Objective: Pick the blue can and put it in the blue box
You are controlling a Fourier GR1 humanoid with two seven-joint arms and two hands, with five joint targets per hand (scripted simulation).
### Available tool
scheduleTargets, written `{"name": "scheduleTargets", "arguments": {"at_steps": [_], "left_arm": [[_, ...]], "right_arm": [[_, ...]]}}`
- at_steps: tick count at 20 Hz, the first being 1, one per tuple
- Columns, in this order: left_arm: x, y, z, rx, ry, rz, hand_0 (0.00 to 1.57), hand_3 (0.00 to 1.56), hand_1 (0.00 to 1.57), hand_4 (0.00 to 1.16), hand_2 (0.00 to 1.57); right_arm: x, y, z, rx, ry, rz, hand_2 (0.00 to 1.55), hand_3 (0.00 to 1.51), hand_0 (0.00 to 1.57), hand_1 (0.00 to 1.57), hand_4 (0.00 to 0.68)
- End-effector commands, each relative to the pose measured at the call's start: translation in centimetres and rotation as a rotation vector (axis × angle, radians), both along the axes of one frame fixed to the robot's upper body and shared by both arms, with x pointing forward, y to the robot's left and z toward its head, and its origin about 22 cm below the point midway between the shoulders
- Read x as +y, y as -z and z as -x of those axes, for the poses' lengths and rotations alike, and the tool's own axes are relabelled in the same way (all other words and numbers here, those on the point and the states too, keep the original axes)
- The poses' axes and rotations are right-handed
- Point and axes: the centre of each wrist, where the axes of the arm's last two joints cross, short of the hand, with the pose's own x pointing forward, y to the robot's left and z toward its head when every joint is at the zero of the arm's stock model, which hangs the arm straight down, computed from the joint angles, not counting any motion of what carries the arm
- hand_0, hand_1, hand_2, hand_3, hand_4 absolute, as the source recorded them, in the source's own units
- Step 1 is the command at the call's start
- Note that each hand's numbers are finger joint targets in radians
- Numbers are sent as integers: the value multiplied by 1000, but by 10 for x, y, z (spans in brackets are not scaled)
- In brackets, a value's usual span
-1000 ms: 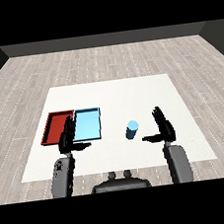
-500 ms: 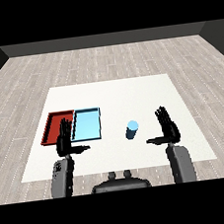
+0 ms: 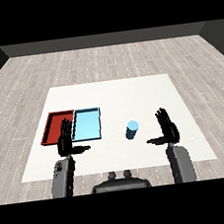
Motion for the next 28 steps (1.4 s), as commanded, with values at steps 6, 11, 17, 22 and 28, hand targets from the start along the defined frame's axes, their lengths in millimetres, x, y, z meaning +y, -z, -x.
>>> {"name": "scheduleTargets", "arguments": {"at_steps": [6, 11, 17, 22, 28], "left_arm": [[8, 2, 13, 7, 14, 15, 0, 0, 0, 0, 0], [-6, -9, -12, -7, 5, 21, 0, 0, 0, 0, 0], [3, 6, 12, -19, -18, 35, 0, 0, 0, 0, 0], [7, 0, -10, -23, 5, 29, 0, 0, 0, 0, 0], [-5, -9, -2, -31, -19, 38, 0, 0, 0, 0, 0]], "right_arm": [[-1, 13, -8, 84, -14, -33, 0, 0, 0, 0, 0], [16, 19, -16, 124, -12, -45, 0, 0, 0, 0, 0], [21, 26, -38, 184, 18, -77, 0, 0, 0, 0, 0], [43, 39, -32, 184, -13, -72, 0, 0, 0, 0, 0], [50, 49, -29, 233, -21, -87, 0, 0, 0, 0, 0]]}}
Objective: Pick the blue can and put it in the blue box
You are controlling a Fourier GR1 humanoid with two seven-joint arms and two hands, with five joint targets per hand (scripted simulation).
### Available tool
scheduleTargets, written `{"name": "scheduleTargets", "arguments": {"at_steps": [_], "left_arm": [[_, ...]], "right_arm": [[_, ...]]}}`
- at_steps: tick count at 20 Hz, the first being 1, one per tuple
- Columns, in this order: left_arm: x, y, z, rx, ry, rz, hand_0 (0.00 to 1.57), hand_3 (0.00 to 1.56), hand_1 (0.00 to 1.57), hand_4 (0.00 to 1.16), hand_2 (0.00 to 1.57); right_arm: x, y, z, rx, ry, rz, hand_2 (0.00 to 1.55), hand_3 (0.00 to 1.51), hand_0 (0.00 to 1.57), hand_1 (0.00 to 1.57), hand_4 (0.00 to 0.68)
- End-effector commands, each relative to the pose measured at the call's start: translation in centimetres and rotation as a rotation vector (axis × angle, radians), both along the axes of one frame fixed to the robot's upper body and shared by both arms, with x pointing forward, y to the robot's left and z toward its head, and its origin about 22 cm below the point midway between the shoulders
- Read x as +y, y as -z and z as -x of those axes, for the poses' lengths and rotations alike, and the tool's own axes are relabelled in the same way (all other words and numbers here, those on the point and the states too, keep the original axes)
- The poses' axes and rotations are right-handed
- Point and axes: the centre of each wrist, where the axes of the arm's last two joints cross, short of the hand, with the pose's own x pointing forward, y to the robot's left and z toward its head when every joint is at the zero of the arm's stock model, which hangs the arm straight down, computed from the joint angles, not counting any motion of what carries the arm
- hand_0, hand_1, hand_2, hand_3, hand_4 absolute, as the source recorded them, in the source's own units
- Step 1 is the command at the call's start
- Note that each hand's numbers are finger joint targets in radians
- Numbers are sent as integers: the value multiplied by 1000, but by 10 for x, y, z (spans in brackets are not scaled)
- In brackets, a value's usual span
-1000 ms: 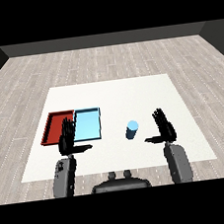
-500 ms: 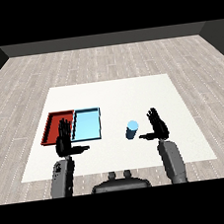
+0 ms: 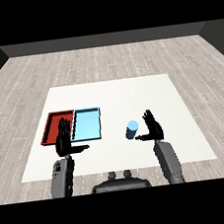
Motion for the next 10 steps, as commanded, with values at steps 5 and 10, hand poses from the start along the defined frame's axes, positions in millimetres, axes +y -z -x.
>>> {"name": "scheduleTargets", "arguments": {"at_steps": [5, 10], "left_arm": [[-8, 8, 6, -25, 0, -21, 0, 0, 0, 0, 0], [-4, -2, -2, -1, -11, -11, 0, 0, 0, 0, 0]], "right_arm": [[2, 31, 3, 15, -24, 7, 0, 0, 0, 0, 0], [37, 31, -22, 18, -40, -21, 0, 0, 0, 0, 0]]}}
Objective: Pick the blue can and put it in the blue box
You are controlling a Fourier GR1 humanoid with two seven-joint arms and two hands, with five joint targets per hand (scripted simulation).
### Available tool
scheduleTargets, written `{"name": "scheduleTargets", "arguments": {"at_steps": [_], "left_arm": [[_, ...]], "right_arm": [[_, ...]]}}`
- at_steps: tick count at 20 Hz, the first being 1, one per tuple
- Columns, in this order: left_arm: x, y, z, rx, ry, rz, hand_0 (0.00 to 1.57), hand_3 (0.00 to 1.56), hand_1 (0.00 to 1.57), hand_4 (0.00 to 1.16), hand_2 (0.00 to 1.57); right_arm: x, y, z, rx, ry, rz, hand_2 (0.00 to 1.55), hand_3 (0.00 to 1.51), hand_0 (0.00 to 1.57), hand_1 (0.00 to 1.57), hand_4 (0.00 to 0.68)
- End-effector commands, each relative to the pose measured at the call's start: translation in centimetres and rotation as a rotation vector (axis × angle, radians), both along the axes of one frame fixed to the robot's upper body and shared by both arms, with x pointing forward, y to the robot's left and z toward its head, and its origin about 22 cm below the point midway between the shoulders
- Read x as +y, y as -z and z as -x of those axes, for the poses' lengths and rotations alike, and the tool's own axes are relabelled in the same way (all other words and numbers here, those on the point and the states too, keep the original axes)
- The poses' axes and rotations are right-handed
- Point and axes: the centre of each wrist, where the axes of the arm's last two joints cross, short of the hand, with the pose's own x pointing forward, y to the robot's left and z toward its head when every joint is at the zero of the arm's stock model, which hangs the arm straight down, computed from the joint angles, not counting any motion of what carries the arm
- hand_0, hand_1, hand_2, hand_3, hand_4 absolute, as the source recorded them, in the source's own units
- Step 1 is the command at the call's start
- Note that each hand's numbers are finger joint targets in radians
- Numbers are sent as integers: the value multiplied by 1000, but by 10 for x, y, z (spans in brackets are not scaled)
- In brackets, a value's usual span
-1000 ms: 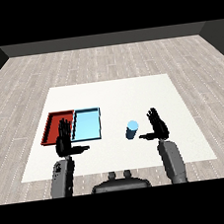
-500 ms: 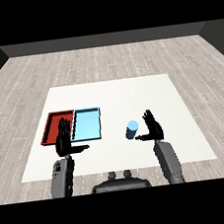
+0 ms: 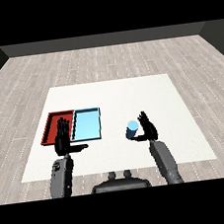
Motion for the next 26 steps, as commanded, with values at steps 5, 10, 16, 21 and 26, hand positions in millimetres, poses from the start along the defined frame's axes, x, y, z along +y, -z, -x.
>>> {"name": "scheduleTargets", "arguments": {"at_steps": [5, 10, 16, 21, 26], "left_arm": [[-8, -4, 19, 3, -19, -11, 0, 0, 0, 0, 0], [-4, 6, -3, -6, -10, -9, 0, 0, 0, 0, 0], [-1, -11, 7, -3, -3, 6, 0, 0, 0, 0, 0], [13, -2, 10, -9, 7, -15, 0, 0, 0, 0, 0], [5, 8, -4, 4, -7, -11, 0, 0, 0, 0, 0]], "right_arm": [[6, 11, -5, 8, -14, -1, 0, 0, 0, 0, 0], [4, 15, -4, 5, -32, -2, 0, 0, 0, 0, 0], [41, -19, -32, 37, -44, -15, 0, 0, 0, 0, 0], [24, 12, -9, 32, -29, 17, 0, 0, 0, 0, 0], [34, -1, -30, 30, -72, 11, 0, 0, 0, 0, 0]]}}
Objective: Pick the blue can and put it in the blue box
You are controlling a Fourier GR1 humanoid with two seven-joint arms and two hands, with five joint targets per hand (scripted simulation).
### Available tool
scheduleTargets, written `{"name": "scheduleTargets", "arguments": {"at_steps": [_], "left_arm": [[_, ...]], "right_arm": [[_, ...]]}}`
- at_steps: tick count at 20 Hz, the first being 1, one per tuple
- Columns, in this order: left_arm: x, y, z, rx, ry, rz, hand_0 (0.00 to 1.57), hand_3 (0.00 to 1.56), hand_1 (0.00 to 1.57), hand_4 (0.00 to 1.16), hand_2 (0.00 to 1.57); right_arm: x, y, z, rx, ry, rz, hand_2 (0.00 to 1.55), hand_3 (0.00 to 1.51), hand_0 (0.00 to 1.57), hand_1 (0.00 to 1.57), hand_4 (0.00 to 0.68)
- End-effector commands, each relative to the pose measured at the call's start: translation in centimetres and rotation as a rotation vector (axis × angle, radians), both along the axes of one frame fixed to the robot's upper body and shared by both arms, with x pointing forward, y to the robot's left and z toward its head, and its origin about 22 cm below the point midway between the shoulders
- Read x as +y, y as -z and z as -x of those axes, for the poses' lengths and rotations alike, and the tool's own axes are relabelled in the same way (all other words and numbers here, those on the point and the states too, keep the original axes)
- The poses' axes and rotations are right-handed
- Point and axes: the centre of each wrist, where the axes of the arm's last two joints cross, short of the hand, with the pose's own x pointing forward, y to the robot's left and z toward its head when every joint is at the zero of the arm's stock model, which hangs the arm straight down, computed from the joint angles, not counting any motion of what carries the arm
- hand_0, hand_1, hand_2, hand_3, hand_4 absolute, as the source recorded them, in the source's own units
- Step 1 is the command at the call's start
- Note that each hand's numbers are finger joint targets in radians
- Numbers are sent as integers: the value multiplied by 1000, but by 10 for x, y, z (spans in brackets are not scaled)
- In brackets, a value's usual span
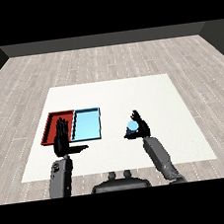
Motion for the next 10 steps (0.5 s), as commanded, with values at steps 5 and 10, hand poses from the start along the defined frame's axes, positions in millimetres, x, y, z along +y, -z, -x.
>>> {"name": "scheduleTargets", "arguments": {"at_steps": [5, 10], "left_arm": [[-12, 9, -4, -9, 3, 9, 0, 0, 0, 0, 0], [9, -9, 10, -2, -27, 6, 0, 0, 0, 0, 0]], "right_arm": [[2, 14, -14, 34, -26, -8, 0, 0, 0, 0, 0], [20, 14, -15, 14, 83, 76, 1218, 1127, 1056, 1056, 177]]}}
